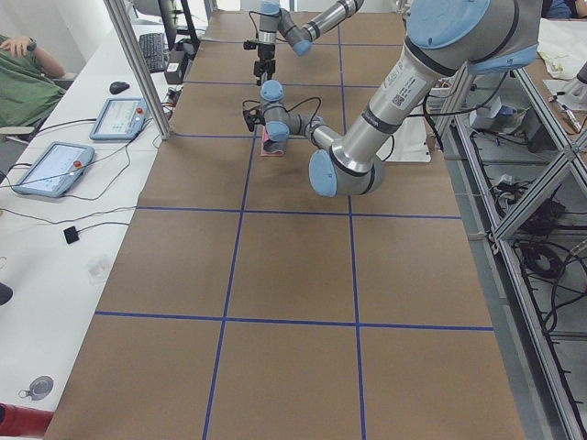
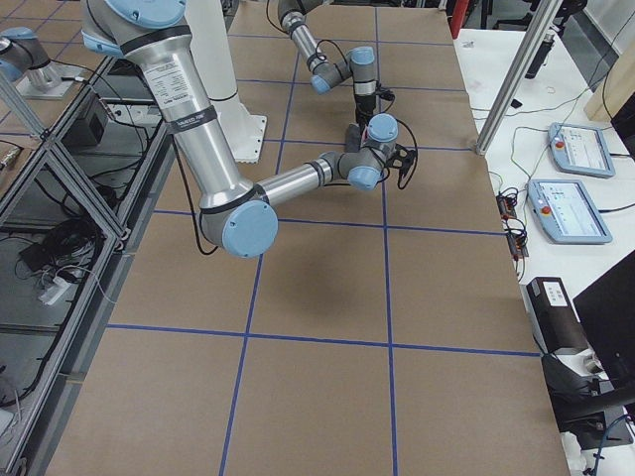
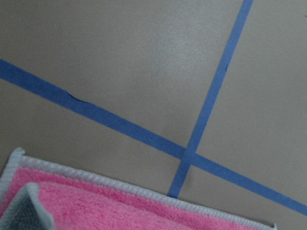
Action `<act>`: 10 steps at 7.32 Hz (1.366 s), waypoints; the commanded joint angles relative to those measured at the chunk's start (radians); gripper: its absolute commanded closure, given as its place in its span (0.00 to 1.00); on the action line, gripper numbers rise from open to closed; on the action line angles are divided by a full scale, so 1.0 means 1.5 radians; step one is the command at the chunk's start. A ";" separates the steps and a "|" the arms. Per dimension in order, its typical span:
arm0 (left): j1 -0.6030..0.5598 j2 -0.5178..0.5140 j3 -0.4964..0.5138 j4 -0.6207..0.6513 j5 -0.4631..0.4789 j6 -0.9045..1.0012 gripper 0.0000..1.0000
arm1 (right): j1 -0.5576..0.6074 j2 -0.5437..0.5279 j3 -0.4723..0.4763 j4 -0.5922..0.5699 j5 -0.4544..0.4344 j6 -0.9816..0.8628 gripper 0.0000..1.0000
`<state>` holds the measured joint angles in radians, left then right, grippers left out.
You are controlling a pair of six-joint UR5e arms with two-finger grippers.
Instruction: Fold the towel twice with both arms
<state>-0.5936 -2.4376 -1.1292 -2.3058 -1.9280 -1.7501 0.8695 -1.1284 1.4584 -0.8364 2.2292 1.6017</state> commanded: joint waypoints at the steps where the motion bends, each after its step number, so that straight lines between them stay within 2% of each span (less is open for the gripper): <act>1: 0.000 -0.028 0.047 -0.019 0.016 -0.001 0.00 | 0.007 -0.010 0.000 0.008 0.001 -0.008 0.00; 4: 0.000 -0.037 0.054 -0.020 0.016 -0.001 0.00 | 0.009 -0.011 0.001 0.008 0.003 -0.009 0.00; 7: 0.000 -0.065 0.089 -0.025 0.017 -0.004 0.00 | 0.009 -0.015 0.000 0.008 0.005 -0.012 0.00; 10: 0.000 -0.069 0.094 -0.028 0.017 -0.004 0.00 | 0.033 -0.033 0.000 0.013 0.041 -0.041 0.00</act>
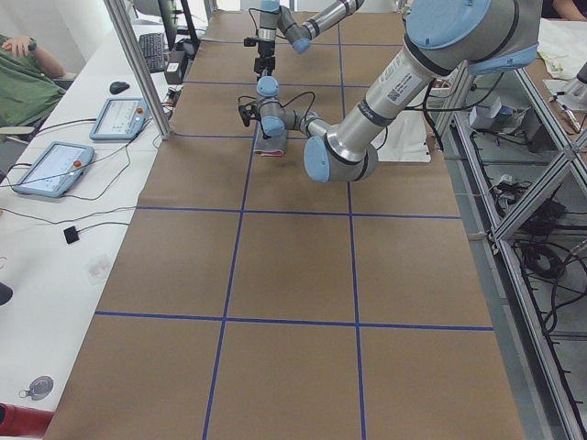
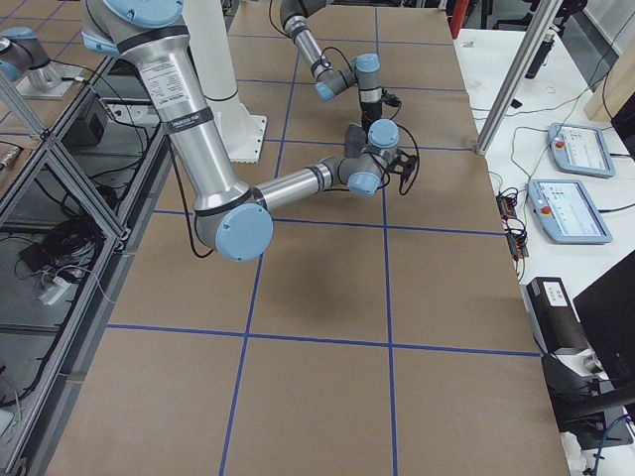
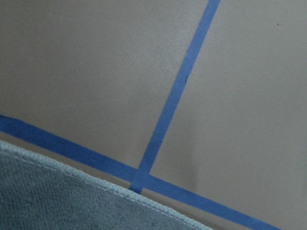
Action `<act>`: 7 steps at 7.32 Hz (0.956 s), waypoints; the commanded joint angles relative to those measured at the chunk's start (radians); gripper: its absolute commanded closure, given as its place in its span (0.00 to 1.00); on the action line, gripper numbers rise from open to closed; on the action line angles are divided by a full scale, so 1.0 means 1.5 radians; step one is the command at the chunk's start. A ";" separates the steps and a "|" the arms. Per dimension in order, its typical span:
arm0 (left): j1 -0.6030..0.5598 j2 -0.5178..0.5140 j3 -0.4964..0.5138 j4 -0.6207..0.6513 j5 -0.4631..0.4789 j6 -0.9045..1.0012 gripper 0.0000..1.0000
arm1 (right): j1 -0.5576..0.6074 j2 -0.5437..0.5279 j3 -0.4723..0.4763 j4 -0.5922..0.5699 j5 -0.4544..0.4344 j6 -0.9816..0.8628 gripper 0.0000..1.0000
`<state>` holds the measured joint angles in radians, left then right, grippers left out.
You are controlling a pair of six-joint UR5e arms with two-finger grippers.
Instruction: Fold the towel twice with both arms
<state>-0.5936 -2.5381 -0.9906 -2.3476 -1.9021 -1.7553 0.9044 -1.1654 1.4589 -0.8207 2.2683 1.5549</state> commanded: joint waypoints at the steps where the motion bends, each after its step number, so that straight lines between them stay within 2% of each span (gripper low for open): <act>1: -0.003 -0.006 0.001 -0.002 0.000 -0.001 0.00 | 0.009 -0.007 0.000 0.002 0.015 -0.012 0.00; 4: -0.043 -0.008 -0.008 0.000 -0.010 0.007 0.00 | 0.006 -0.001 0.006 0.002 0.014 -0.004 0.00; 5: -0.062 -0.007 -0.008 0.001 -0.029 0.009 0.00 | -0.005 -0.001 0.008 0.004 0.009 -0.003 0.00; 7: -0.113 0.007 -0.022 0.002 -0.108 0.020 0.00 | -0.035 0.007 0.036 0.000 -0.001 0.001 0.00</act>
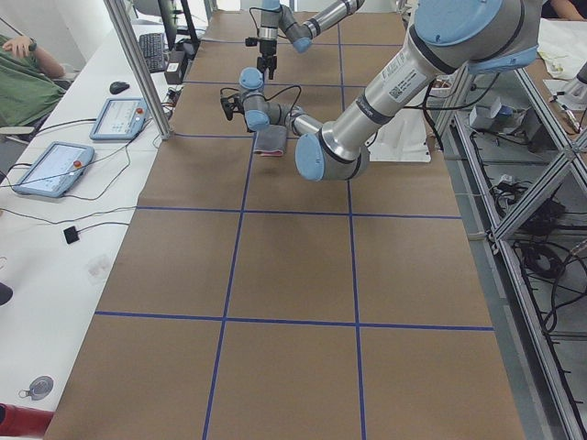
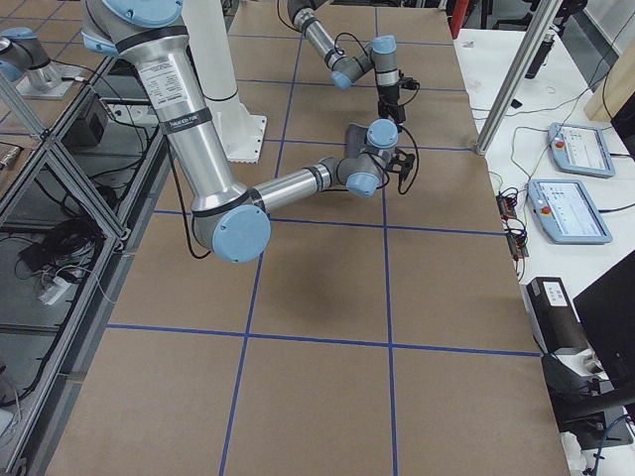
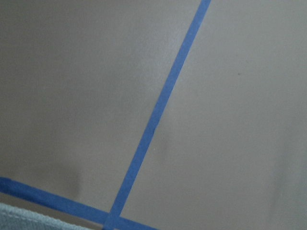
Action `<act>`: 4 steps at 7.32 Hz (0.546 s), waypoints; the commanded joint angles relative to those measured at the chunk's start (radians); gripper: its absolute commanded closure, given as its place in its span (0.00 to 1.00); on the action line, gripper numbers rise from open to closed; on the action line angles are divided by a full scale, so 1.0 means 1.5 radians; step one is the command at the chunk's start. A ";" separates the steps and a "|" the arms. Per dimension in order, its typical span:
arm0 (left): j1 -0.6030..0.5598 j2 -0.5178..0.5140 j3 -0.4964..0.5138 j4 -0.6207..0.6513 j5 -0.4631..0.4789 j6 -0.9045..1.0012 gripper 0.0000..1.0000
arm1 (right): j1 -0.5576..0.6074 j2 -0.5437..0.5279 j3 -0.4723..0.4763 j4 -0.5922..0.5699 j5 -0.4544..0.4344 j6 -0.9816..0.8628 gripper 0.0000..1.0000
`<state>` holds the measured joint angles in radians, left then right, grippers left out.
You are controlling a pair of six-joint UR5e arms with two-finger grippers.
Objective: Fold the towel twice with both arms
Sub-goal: 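Lift the left gripper away while moving the right gripper to the towel's end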
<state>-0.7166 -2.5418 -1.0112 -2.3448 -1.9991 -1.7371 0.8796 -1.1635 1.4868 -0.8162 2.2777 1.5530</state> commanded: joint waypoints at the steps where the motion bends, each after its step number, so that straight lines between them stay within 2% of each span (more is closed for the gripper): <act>1: -0.057 0.037 -0.025 0.002 -0.078 0.024 0.00 | -0.054 0.014 0.016 -0.005 -0.037 0.022 0.00; 3: -0.103 0.075 -0.040 -0.002 -0.151 0.050 0.00 | -0.138 0.049 0.009 -0.019 -0.136 0.045 0.01; 4: -0.108 0.096 -0.059 -0.002 -0.154 0.060 0.00 | -0.151 0.055 0.009 -0.038 -0.149 0.052 0.01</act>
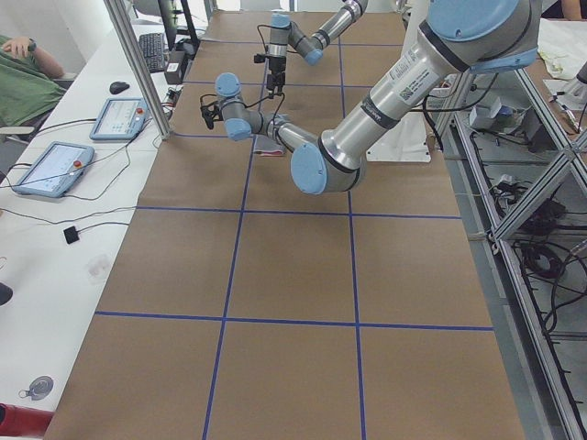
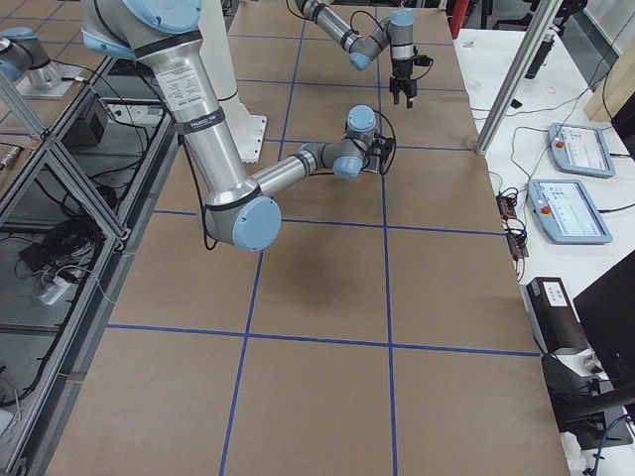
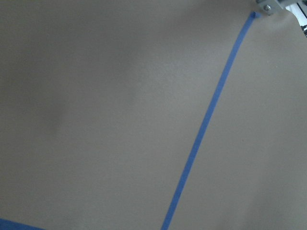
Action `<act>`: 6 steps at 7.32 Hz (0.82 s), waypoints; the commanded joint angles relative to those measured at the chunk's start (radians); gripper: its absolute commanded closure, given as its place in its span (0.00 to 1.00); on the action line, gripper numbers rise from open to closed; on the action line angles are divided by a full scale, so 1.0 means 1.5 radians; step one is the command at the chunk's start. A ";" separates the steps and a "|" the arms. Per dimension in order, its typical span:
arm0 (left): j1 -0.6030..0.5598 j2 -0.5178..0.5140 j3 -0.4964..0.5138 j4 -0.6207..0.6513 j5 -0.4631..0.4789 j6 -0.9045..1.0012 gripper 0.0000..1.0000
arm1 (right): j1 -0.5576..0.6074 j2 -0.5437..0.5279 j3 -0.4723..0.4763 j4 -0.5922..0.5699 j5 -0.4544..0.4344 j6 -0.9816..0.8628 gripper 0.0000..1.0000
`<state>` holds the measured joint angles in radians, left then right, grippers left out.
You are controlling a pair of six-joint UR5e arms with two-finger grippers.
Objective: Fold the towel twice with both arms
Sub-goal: 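Lift the left gripper away while moving the right gripper to the towel's end, then grasp the grey strip's end nearest the right arm with the right gripper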
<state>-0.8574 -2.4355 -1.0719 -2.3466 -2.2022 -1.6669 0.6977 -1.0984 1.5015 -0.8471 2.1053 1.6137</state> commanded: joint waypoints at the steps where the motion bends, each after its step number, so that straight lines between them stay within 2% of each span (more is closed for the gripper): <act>1: -0.014 0.029 -0.023 -0.001 -0.019 0.013 0.00 | -0.029 0.021 -0.001 -0.047 -0.034 0.009 0.03; 4: -0.014 0.029 -0.022 -0.001 -0.019 0.013 0.00 | -0.036 0.028 -0.013 -0.063 -0.035 0.002 0.03; 5: -0.014 0.029 -0.021 -0.001 -0.018 0.017 0.00 | -0.036 0.034 -0.014 -0.064 -0.036 0.004 0.12; 6: -0.013 0.036 -0.021 -0.001 -0.018 0.026 0.00 | -0.038 0.034 -0.014 -0.064 -0.035 0.006 0.28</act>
<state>-0.8787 -2.3887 -1.1036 -2.3485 -2.2293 -1.6400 0.6444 -1.0515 1.4815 -0.9424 2.0519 1.6198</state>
